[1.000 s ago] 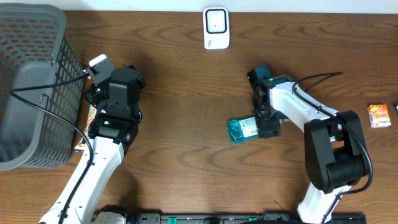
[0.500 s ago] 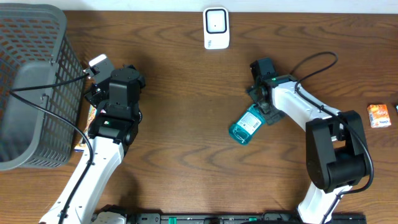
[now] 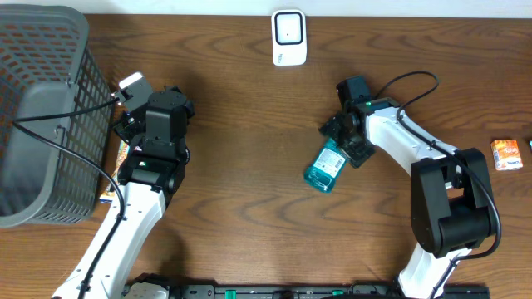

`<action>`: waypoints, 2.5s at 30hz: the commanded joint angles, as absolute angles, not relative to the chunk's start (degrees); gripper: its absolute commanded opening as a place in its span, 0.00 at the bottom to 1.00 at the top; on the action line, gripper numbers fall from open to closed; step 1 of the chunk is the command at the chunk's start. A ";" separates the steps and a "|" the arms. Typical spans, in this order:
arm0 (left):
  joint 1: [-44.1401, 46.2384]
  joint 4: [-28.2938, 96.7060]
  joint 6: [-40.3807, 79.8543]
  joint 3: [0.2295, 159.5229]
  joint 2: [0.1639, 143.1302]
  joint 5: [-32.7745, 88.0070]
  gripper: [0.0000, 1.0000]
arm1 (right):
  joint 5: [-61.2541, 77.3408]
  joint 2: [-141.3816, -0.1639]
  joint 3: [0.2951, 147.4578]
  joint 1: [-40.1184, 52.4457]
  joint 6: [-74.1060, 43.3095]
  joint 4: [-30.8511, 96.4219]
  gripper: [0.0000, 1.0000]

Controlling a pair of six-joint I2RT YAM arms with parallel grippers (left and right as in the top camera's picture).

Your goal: Scan the item barcode

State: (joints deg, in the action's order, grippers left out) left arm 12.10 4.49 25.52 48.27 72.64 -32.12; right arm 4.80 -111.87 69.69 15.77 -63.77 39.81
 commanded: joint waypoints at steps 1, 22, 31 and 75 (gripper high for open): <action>11.79 4.47 25.61 47.86 72.99 -33.47 0.98 | 11.64 -119.48 64.93 16.27 -62.43 40.73 0.70; 11.79 4.47 25.63 47.86 72.99 -33.47 0.98 | 30.85 -119.46 71.55 14.24 -47.29 30.96 0.39; 11.79 4.49 25.63 47.86 72.99 -33.47 0.98 | 36.56 -116.51 73.63 14.33 -37.12 21.47 0.31; 11.79 4.47 25.61 47.86 72.99 -33.47 0.98 | 0.21 -114.21 80.88 30.48 -44.86 2.85 0.74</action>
State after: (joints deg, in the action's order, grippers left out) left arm 12.10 4.49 25.50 48.27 72.64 -32.12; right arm 10.17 -114.78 80.14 30.89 -38.13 3.16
